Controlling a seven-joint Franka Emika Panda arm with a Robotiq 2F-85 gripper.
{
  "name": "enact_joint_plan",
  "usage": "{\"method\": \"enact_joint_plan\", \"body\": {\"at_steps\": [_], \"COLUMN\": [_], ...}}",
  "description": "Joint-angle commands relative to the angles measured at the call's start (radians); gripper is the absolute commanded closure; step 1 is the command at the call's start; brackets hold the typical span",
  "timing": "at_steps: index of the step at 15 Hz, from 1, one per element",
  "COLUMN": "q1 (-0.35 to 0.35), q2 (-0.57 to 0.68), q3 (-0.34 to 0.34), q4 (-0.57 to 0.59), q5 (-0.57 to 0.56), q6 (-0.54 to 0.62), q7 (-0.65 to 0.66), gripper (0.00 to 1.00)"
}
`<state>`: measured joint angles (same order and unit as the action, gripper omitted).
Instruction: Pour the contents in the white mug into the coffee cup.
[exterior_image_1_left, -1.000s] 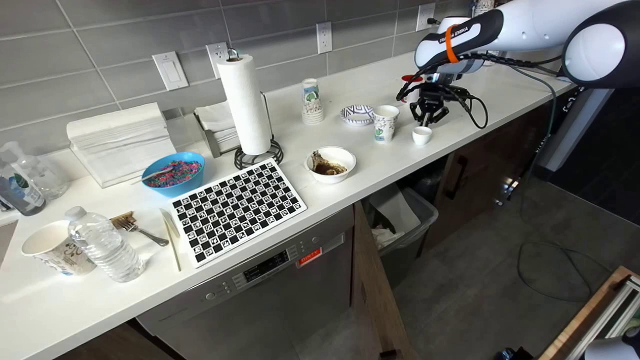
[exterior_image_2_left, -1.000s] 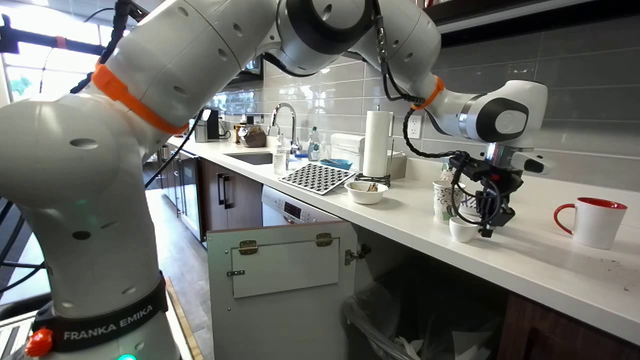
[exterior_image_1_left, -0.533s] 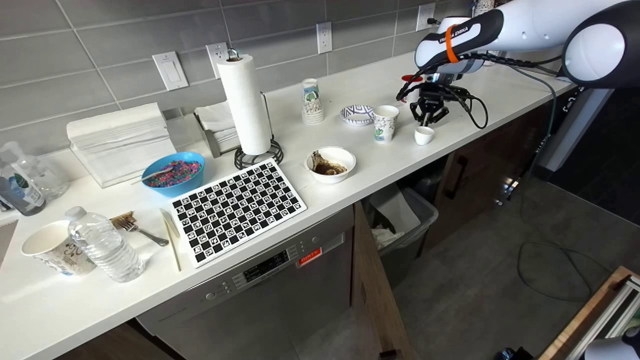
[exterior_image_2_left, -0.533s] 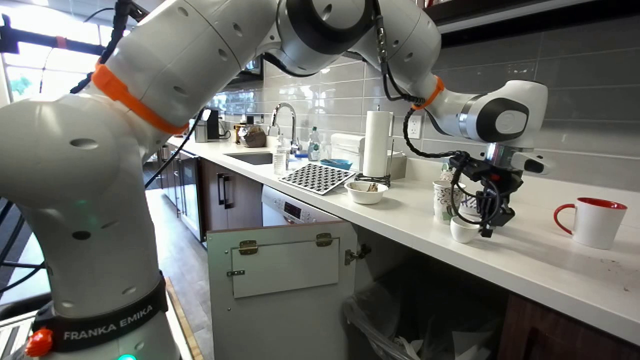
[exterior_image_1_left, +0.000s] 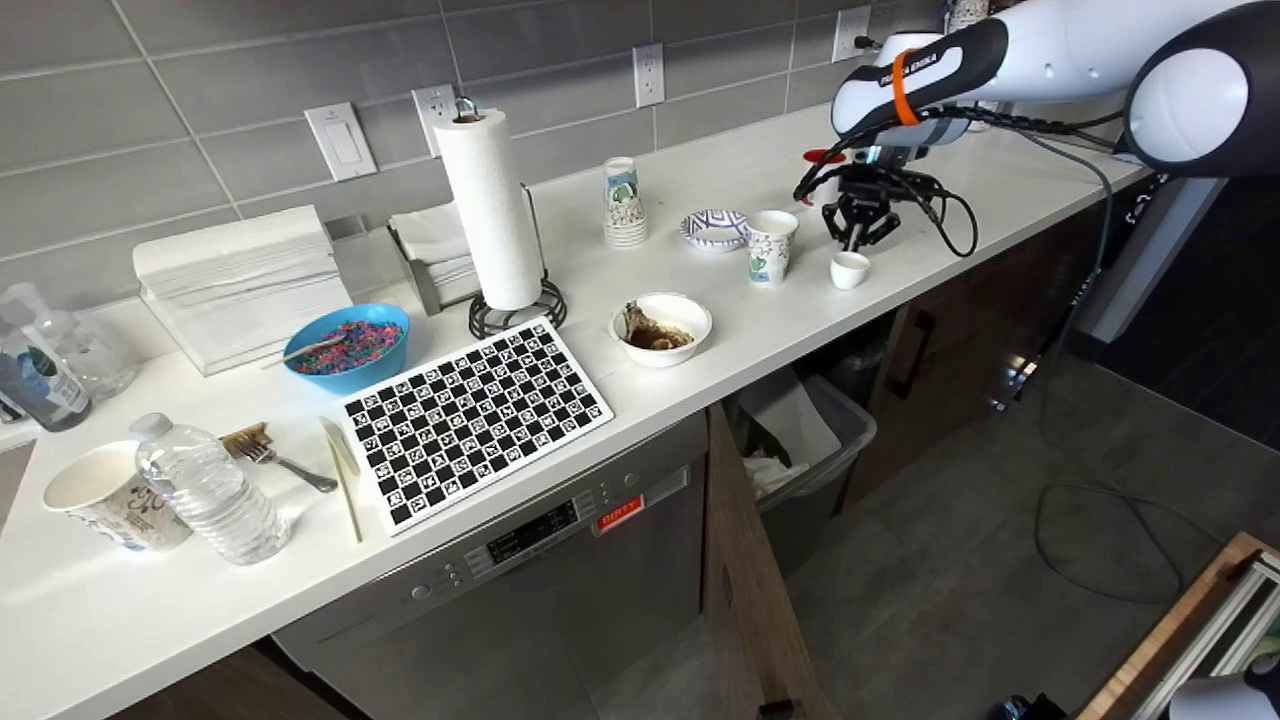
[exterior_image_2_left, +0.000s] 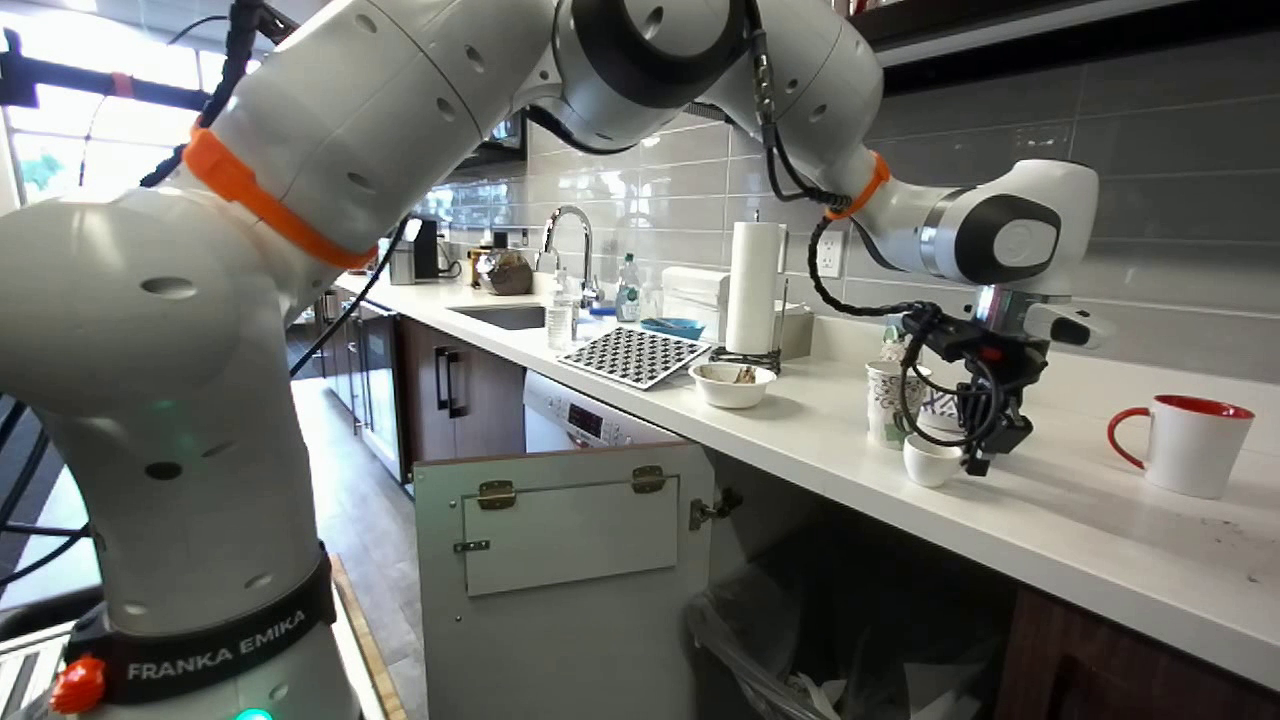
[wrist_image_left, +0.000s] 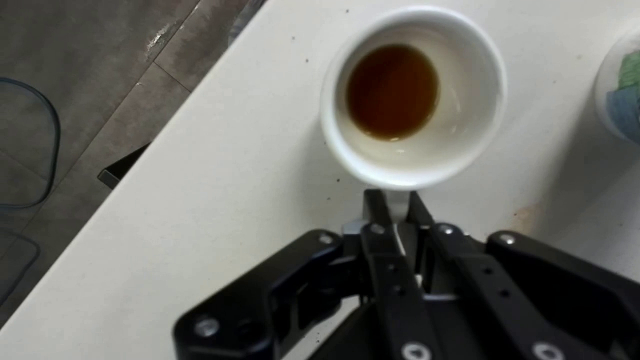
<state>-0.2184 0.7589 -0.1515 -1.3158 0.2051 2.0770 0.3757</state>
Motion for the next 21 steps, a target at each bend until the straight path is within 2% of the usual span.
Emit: {"method": "enact_joint_plan", "body": {"at_steps": [1,13,21], "q1": [0.013,0.011,0.012], "q2": [-0.006,0.052,0.061], "q3": [-0.024,-0.037,-0.046], "q4": [0.013,0.071,0.098], "q5": [-0.021,-0.021,-0.023], "q6": [-0.035,-0.09,-0.088], "q7": [0.045,0.136,0.199], "gripper": [0.97,0.97,0.97]}}
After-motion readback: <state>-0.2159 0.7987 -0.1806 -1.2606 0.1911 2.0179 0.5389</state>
